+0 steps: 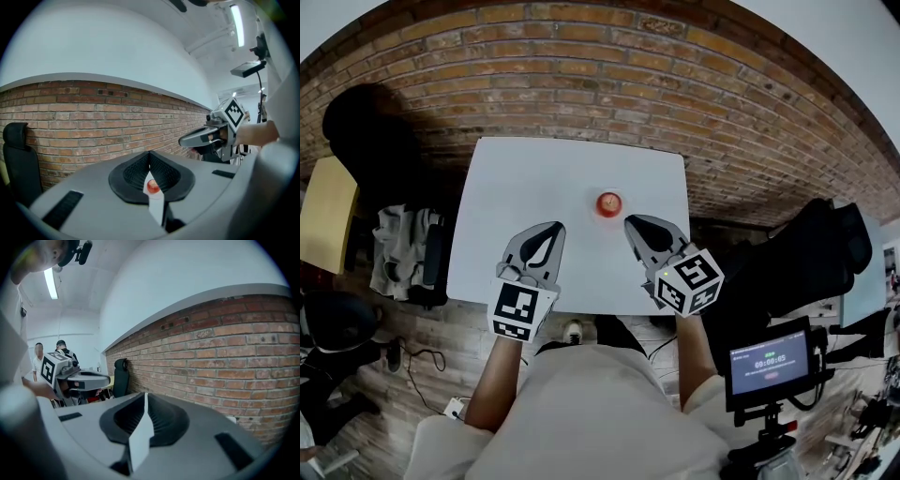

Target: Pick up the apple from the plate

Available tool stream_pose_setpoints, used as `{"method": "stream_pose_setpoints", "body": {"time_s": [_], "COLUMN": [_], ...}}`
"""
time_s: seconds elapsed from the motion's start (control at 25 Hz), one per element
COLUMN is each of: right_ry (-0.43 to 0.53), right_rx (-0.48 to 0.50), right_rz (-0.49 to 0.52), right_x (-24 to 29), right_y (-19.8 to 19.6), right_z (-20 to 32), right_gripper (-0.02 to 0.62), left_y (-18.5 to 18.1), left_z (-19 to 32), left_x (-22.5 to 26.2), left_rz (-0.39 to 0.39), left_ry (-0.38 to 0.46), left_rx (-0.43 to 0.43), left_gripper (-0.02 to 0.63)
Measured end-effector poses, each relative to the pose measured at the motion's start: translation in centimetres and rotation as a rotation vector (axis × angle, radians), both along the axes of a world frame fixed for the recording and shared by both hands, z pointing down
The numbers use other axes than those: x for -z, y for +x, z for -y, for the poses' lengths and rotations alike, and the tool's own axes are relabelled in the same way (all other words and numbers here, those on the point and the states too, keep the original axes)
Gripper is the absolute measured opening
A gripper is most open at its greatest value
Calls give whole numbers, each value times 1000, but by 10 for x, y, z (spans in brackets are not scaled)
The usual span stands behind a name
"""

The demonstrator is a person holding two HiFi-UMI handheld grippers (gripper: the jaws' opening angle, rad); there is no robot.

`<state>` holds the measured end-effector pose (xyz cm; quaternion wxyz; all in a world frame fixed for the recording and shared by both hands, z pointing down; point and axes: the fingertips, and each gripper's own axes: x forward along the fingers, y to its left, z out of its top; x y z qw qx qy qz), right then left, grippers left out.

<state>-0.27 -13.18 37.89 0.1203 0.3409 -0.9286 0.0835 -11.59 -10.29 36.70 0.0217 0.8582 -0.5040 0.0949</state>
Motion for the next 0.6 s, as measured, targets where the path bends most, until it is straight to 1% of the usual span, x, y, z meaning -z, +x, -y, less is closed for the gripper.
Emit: {"method": "stream_pose_setpoints", "body": {"time_s": [0.36,0.6], "right_ry": [-51,-66], "right_rx": [37,57], "right_rz": [-15,-40], "right_x": [-24,-34], "right_y": [1,2], "right_z": [45,54], "right_gripper": [6,6], "left_y": [8,8], "left_z": [40,47], "left_x": [-13,-19], "left_rz": [4,-3], "left_ry": [-38,-53], "left_rx": [38,55], "left_gripper": [6,6]}}
